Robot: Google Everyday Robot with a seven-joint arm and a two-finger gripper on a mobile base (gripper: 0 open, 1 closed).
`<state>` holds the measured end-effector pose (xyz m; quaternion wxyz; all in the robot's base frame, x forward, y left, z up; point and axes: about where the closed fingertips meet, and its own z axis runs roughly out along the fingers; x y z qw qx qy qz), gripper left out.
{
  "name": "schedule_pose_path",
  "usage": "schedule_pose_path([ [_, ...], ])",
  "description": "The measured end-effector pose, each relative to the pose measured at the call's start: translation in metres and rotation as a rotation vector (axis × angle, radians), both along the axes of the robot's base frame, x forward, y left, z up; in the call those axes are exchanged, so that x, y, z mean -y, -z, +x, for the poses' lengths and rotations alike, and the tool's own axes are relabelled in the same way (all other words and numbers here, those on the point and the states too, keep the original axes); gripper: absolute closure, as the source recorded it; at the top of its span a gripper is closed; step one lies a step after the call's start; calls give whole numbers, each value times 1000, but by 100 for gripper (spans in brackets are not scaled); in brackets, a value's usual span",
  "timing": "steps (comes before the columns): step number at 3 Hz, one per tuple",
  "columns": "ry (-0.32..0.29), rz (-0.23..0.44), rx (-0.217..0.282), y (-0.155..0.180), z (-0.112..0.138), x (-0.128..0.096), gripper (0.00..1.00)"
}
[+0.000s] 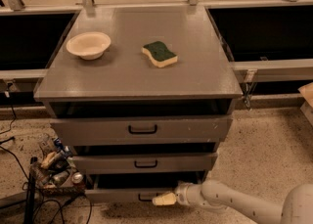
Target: Open bottom drawer
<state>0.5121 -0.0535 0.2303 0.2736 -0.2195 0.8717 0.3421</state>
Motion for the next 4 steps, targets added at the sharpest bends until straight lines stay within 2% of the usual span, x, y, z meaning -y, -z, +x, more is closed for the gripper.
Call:
schedule_pose_path([
  [3, -37, 28, -26, 0, -38, 3, 0],
  [4, -59, 42, -50, 1, -45, 3, 0],
])
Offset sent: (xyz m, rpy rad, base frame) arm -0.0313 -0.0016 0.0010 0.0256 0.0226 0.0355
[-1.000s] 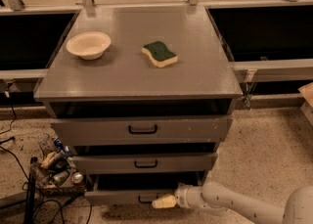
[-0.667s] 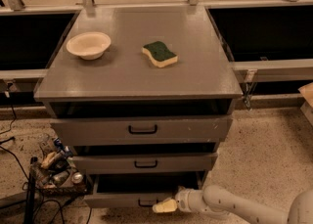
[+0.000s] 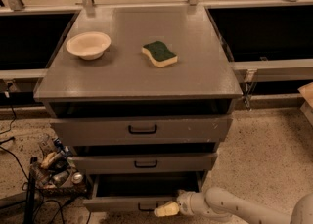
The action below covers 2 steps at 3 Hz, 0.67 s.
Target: Open bottom drawer
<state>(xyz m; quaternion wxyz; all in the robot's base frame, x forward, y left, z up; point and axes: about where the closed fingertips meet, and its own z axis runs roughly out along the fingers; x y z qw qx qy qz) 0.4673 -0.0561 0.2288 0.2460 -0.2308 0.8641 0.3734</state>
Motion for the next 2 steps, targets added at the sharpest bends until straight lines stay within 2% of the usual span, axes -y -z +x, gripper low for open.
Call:
schedule_pose_path([
  [1, -10, 8, -16, 1, -10, 4, 0],
  [2, -10, 8, -16, -2, -10, 5, 0],
])
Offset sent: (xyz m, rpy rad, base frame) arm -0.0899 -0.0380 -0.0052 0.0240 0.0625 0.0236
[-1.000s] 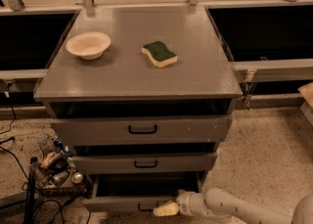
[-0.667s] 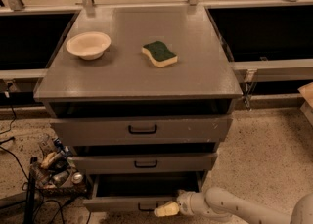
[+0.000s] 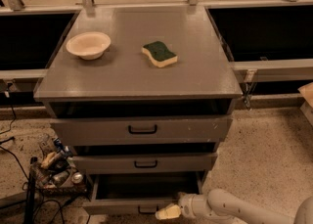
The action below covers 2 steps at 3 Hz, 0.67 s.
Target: Open bottom drawer
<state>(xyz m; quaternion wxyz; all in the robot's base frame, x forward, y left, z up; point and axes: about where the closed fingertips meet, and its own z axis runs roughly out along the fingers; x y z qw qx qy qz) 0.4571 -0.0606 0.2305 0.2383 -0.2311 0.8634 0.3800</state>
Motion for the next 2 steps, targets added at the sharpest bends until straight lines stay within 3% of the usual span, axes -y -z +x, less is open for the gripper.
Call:
schedule_pose_path([
  [2, -49, 18, -3, -2, -33, 12, 0],
])
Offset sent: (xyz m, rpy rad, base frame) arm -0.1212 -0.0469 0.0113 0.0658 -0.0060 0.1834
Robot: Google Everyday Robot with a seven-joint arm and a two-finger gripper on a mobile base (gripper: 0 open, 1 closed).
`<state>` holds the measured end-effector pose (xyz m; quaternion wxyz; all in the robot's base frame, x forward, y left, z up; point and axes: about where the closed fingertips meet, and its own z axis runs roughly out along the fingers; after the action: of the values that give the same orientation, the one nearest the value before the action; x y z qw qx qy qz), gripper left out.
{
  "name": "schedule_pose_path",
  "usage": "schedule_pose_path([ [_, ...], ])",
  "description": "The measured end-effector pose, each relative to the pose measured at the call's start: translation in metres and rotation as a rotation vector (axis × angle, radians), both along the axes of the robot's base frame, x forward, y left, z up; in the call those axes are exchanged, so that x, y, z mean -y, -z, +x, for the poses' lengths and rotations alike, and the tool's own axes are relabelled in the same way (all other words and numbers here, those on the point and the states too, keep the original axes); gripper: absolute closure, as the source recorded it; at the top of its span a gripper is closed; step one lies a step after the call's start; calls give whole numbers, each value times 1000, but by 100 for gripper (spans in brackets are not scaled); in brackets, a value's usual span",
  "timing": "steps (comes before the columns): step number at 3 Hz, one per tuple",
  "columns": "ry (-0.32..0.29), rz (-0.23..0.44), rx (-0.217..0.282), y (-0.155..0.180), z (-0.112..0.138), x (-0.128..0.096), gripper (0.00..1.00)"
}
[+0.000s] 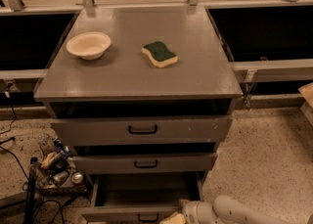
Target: Open bottom drawer
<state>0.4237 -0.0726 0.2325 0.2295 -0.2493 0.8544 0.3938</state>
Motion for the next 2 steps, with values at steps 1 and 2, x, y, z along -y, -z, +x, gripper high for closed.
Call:
schedule_pose_path([
  [1, -3, 4, -4, 1, -1, -1, 0],
  [2, -11, 4, -14, 3, -14, 2, 0],
])
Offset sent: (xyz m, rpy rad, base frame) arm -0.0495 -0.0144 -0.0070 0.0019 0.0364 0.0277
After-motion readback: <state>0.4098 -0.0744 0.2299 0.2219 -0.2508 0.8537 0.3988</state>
